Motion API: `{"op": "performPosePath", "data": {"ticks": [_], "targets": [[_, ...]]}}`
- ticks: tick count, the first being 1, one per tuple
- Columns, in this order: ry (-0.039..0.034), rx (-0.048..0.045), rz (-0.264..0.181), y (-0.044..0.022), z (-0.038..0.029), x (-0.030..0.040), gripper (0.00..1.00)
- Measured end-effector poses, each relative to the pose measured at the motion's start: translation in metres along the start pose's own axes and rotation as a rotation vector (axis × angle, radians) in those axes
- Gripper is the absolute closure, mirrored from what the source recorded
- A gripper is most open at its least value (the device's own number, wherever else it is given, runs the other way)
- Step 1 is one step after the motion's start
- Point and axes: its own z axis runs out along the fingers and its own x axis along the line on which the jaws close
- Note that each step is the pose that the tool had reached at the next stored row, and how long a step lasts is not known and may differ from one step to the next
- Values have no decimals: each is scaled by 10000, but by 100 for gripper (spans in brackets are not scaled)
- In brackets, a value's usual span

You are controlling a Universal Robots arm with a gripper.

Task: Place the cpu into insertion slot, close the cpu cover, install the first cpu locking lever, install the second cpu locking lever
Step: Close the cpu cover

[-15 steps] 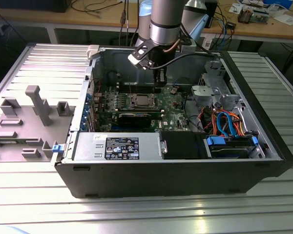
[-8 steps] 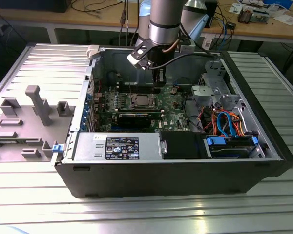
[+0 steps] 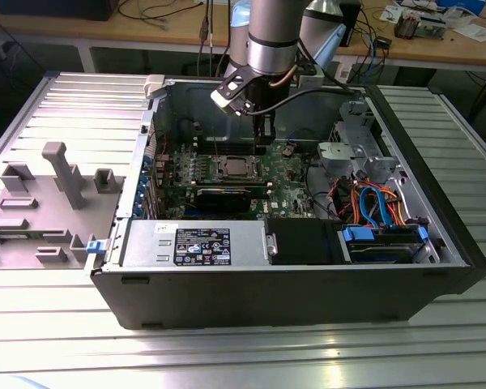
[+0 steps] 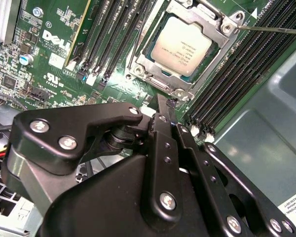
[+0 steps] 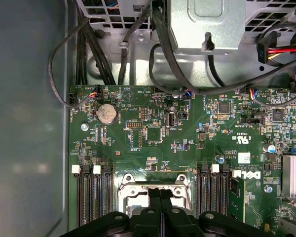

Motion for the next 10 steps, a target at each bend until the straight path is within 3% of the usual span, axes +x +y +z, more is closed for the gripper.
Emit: {"op": "performPosePath", "data": {"ticks": [2,7,10], "targets": [[5,3,-74,-5,11,-8,89],[39,-2,-213,-106,30,-11,89],[42,-1,-221,-121,31,-11,89]]}}
